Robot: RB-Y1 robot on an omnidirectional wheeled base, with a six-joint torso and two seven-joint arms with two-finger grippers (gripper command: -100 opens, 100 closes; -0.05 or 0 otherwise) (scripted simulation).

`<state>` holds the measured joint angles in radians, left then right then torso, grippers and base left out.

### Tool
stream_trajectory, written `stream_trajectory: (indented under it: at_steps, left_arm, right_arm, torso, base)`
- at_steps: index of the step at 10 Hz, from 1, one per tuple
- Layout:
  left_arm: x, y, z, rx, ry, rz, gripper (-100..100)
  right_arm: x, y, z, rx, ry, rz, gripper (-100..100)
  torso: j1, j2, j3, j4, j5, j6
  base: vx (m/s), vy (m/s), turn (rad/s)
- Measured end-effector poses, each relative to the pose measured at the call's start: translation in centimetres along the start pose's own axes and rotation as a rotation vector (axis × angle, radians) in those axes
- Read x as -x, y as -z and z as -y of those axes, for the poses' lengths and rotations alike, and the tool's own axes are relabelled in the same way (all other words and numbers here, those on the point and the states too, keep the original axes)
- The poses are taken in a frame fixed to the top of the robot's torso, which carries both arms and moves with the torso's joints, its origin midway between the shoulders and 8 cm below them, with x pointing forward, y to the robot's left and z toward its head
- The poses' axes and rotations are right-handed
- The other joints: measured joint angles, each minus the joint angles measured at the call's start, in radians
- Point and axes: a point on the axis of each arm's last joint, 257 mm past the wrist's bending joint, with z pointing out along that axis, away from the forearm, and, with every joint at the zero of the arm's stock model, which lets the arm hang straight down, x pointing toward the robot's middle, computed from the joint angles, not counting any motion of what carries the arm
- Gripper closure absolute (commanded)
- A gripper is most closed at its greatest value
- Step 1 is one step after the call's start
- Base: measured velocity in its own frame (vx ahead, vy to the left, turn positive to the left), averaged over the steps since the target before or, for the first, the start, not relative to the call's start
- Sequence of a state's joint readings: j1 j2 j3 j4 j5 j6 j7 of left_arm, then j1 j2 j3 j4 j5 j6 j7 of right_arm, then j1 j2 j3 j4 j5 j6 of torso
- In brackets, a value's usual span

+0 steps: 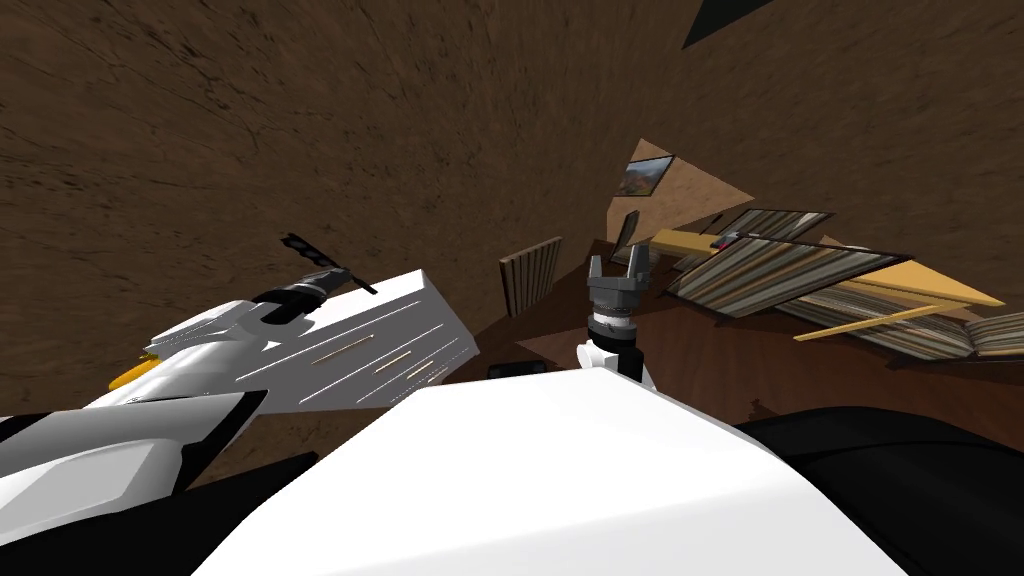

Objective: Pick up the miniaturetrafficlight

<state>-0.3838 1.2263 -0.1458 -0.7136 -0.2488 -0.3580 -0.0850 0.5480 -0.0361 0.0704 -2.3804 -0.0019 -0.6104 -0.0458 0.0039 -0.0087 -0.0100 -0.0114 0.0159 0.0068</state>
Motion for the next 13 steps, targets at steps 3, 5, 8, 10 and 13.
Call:
stream_trajectory:
  at_steps: [3,5,8,10,13]
  left_arm:
    - [0.2,0.5,0.2,0.007,0.021,0.014,100]
    - [-0.8,1.2,1.0,-0.011,0.013,0.0,100]
    - [-0.6,1.9,2.0,-0.025,0.024,0.014,100]
    - [-1.3,2.5,3.1,-0.049,0.016,0.001,100]
    - [-0.8,3.5,3.8,-0.057,0.028,0.017,100]
  right_arm:
    - [0.0,0.0,0.0,0.0,0.0,0.0,0]
    - [0.0,0.0,0.0,0.0,0.0,0.0,0]
    - [0.0,0.0,0.0,0.0,0.0,0.0,0]
    - [0.0,0.0,0.0,0.0,0.0,0.0,0]
    - [0.0,0.0,0.0,0.0,0.0,0.0,0]
  torso:
    - [0.004,-0.005,-0.003,-0.001,0.001,-0.003]
    - [0.003,-0.004,-0.003,-0.001,0.002,0.001]
    - [0.003,-0.009,-0.006,-0.003,0.003,0.0]
    - [0.001,-0.006,-0.005,-0.003,0.004,0.004]
    - [0.003,-0.011,-0.007,-0.004,0.004,0.002]
  base:
    - [0.103,0.03,0.159]
    - [0.012,0.02,-0.027]
    - [0.103,0.025,0.149]
    - [-0.001,0.015,-0.024]
    - [0.101,0.03,0.15]
